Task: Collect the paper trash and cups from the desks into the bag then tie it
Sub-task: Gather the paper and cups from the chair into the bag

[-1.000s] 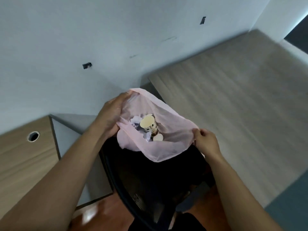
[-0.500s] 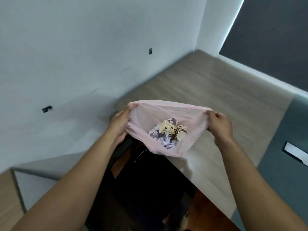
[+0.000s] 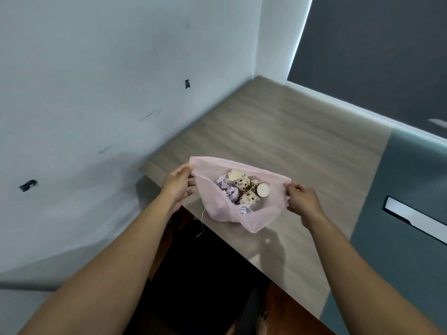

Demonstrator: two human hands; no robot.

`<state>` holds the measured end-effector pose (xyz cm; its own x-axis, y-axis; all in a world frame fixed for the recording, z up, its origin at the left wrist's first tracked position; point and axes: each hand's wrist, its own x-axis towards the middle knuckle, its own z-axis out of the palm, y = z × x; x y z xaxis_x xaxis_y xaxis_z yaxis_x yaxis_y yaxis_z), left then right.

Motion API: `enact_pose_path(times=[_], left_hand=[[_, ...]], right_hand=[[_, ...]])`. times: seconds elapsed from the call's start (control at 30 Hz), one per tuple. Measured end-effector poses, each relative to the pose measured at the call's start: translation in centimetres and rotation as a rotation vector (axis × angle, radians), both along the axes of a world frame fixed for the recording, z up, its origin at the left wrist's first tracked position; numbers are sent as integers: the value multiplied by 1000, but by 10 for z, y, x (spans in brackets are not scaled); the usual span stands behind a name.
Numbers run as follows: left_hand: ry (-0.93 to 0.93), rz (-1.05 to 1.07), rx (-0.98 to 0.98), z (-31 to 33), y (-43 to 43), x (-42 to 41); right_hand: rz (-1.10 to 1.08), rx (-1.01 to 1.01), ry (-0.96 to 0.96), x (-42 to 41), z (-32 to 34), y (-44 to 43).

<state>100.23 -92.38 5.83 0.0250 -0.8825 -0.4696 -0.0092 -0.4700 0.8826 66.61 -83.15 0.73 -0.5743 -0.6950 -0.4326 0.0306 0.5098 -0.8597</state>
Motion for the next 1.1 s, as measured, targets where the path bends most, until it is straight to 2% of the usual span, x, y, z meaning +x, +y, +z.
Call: enact_pose_path(times=[0.27, 0.53, 0.67, 0.77, 0.93, 1.03, 1.1], left_hand=[[27, -100, -62, -13, 18, 47], [-144, -475, -146, -32, 87, 133], [-339, -751, -248, -47, 136, 193], [-502, -947, -301, -65, 171, 236], [-738, -1269, -380, -107, 213, 286], [-908, -1386, -375, -133, 227, 312], [-1027, -1400, -453, -146, 233, 324]], right_hand=[[46, -116, 187, 31, 12, 46], [129, -109, 210, 160, 2, 154], [232, 3, 256, 244, -26, 208], [390, 140, 290, 302, -35, 247], [553, 301, 229, 373, -71, 298], [635, 473, 347, 397, -91, 319], [697, 536, 479, 407, -94, 322]])
